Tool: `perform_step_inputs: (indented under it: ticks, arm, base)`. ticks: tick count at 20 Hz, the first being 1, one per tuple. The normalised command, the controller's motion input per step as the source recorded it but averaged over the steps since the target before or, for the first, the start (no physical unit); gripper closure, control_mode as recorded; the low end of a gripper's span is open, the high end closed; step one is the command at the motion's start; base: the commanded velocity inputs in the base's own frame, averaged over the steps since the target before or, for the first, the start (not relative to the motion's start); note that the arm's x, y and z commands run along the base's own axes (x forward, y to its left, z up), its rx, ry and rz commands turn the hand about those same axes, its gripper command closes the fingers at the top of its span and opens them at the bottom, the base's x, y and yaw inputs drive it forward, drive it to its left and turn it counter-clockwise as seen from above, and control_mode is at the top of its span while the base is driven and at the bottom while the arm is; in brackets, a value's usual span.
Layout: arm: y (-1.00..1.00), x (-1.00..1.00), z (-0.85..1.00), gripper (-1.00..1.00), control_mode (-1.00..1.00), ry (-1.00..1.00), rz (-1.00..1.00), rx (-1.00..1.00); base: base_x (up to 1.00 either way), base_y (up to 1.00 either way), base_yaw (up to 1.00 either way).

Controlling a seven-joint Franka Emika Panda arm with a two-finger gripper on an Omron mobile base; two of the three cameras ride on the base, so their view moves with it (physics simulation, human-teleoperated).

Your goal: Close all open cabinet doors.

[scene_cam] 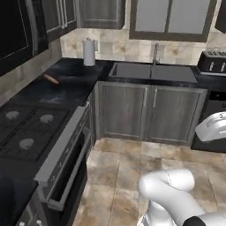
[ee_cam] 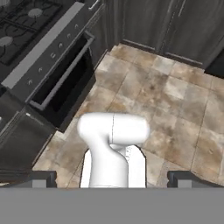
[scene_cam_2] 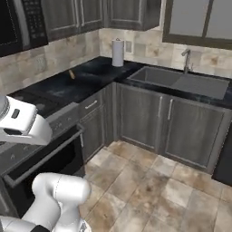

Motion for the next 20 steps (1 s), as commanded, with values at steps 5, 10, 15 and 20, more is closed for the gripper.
perform_step_inputs:
  ticks: [5, 10, 15, 20]
  arm:
    - [0.0, 0.0, 0.0, -1.0, 1.0, 0.0, 0.0, 0.0]
    - [0.0, 0.0, 0.0, -1.0, 1.0, 0.0, 0.0, 0.0]
    - [0.0, 0.0, 0.0, -1.0, 1.0, 0.0, 0.0, 0.0]
    - [0.0, 0.0, 0.0, -1.0, 1.0, 0.0, 0.0, 0.0]
  base:
    - [0.0, 0.0, -0.96]
    - [0.0, 0.0, -0.88]
    - [0.16, 0.1, -0.58]
    - [0.42, 0.06, -0.22]
